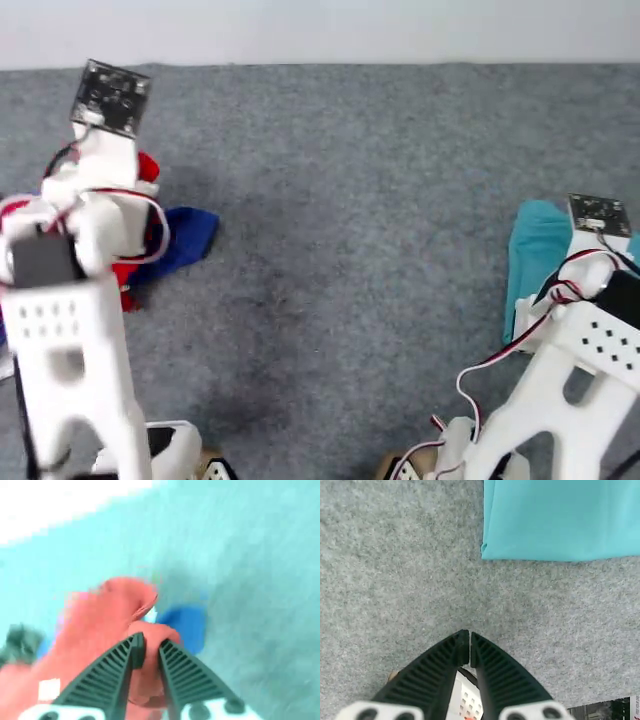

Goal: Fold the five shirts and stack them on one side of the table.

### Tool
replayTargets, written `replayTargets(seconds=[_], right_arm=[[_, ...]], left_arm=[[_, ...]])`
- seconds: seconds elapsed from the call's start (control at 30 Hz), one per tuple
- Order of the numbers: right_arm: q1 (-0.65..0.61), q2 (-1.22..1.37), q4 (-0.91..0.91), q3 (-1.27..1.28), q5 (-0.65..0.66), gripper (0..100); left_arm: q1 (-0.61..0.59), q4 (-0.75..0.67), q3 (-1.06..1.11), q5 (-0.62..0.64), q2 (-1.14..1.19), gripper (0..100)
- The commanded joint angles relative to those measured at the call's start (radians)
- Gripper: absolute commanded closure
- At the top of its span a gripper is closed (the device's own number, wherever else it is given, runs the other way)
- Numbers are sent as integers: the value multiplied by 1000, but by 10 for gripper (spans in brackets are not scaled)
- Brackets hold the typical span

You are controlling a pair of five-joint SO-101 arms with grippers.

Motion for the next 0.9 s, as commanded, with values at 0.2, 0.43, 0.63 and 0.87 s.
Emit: replayTargets(seconds=[0.2,0.43,0.63,0.87], right_arm=[[-4,-194,41,-8,-5,990],[-4,-239,41,-6,-5,990],[-4,-245,41,-6,-5,990],[-4,-246,41,31,-5,990]], left_arm=[[408,-195,-8,114,-132,986],[704,-292,-16,112,-89,986],[858,-296,-35,98,15,985],[859,-195,-35,87,32,900]])
